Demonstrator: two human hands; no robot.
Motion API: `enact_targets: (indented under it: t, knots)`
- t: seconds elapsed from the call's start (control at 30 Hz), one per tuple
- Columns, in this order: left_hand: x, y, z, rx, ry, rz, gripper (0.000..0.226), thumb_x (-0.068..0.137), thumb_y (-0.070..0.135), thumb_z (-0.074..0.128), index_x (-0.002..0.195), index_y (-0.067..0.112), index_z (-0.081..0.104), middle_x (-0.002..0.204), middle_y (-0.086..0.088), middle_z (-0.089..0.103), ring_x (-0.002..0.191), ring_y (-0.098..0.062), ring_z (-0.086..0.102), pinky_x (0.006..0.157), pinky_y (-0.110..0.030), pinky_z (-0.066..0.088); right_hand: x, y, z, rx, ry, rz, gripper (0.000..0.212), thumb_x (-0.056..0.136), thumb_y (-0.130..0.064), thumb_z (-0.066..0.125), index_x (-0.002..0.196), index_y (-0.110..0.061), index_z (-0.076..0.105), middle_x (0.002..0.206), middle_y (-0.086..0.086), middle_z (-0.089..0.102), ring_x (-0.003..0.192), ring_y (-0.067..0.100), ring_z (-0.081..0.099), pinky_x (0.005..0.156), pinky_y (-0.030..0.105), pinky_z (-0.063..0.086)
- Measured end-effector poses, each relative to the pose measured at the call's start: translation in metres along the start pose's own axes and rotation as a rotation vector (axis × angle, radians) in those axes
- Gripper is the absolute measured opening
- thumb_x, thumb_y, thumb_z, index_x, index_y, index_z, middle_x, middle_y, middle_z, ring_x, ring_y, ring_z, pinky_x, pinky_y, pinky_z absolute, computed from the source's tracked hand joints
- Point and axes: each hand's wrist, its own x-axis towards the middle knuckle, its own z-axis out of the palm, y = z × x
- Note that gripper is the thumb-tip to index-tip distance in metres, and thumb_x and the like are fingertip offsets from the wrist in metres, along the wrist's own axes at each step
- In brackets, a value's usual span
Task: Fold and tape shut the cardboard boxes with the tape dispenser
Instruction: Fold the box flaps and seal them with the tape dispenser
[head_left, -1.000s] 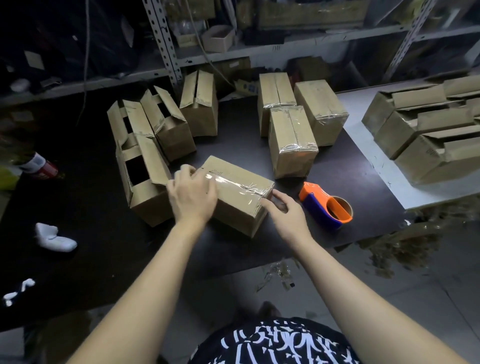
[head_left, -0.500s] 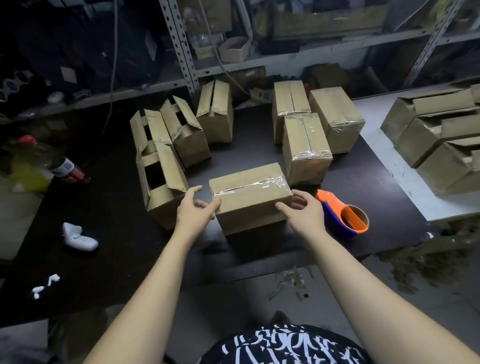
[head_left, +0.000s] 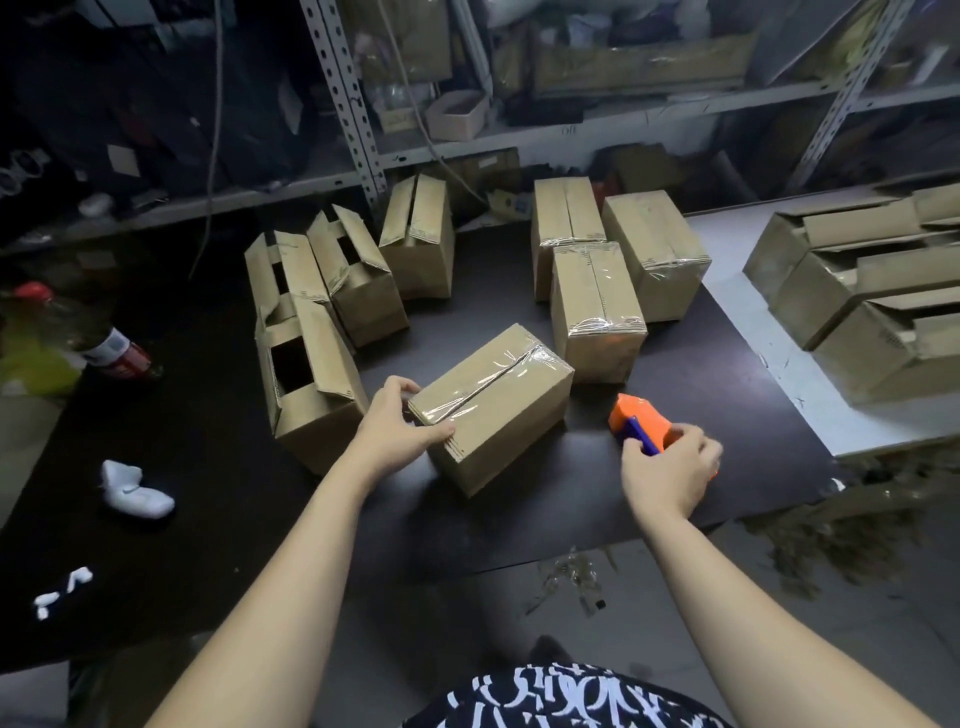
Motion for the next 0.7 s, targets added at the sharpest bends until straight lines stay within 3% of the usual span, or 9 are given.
enact_targets:
  t: [0.13, 0.3, 0.43, 0.5, 0.6, 0.7]
  knots:
    - [-0.011, 0.022, 0.017, 0.128, -0.036, 0.000, 0.085, 0.071, 0.059, 0.087, 0.139, 0.024, 0.047, 0.133, -0.001, 0.052, 0.116, -0.019, 0.054, 0.098, -0.037, 0.047, 0.012, 0.013, -0.003, -0.249, -0.117, -0.047, 0.036, 0.084, -0.034, 0.079, 0.102, -0.007, 0.063, 0.110, 0.015, 0.065, 0.100, 0.037, 0.063, 0.083, 0.041, 0.054]
    - [-0.022, 0.043, 0.045, 0.237, -0.017, 0.011, 0.099, 0.070, 0.071, 0.079, 0.147, 0.027, 0.034, 0.142, -0.007, 0.056, 0.125, -0.029, 0.057, 0.101, -0.044, 0.050, 0.021, 0.009, -0.006, -0.502, -0.206, -0.065, 0.041, 0.091, -0.041, 0.076, 0.114, -0.009, 0.062, 0.115, 0.013, 0.069, 0.107, 0.034, 0.067, 0.085, 0.041, 0.056]
    - [-0.024, 0.057, 0.050, 0.407, -0.035, 0.012, 0.106, 0.070, 0.080, 0.071, 0.151, 0.031, 0.023, 0.137, -0.005, 0.061, 0.123, -0.031, 0.060, 0.098, -0.045, 0.053, 0.011, 0.017, -0.005, -0.297, -0.221, -0.093, 0.040, 0.097, -0.036, 0.070, 0.121, -0.009, 0.055, 0.123, 0.017, 0.066, 0.112, 0.040, 0.063, 0.089, 0.044, 0.052]
    - [-0.025, 0.066, 0.046, 0.509, 0.032, 0.028, 0.102, 0.074, 0.084, 0.064, 0.151, 0.031, 0.027, 0.137, -0.005, 0.061, 0.124, -0.031, 0.059, 0.100, -0.047, 0.051, 0.002, 0.014, -0.009, -0.166, -0.245, -0.164, 0.039, 0.100, -0.038, 0.064, 0.123, -0.010, 0.048, 0.125, 0.018, 0.063, 0.111, 0.044, 0.061, 0.087, 0.045, 0.049]
    - [-0.024, 0.081, 0.038, 0.420, 0.218, 0.228, 0.069, 0.087, 0.066, 0.066, 0.142, 0.028, 0.049, 0.129, -0.002, 0.058, 0.121, -0.023, 0.056, 0.102, -0.047, 0.048, -0.004, -0.002, -0.020, -0.085, -0.256, -0.355, 0.040, 0.100, -0.036, 0.065, 0.123, -0.011, 0.046, 0.116, 0.018, 0.064, 0.103, 0.042, 0.062, 0.078, 0.042, 0.047]
    - [-0.026, 0.102, 0.023, 0.058, 0.110, 0.558, 0.041, 0.092, 0.029, 0.075, 0.131, 0.026, 0.062, 0.122, 0.008, 0.059, 0.112, -0.004, 0.056, 0.098, -0.038, 0.051, -0.009, -0.024, -0.029, -0.018, -0.206, -0.589, 0.038, 0.095, -0.031, 0.073, 0.117, -0.010, 0.049, 0.101, 0.010, 0.060, 0.088, 0.031, 0.059, 0.069, 0.031, 0.042]
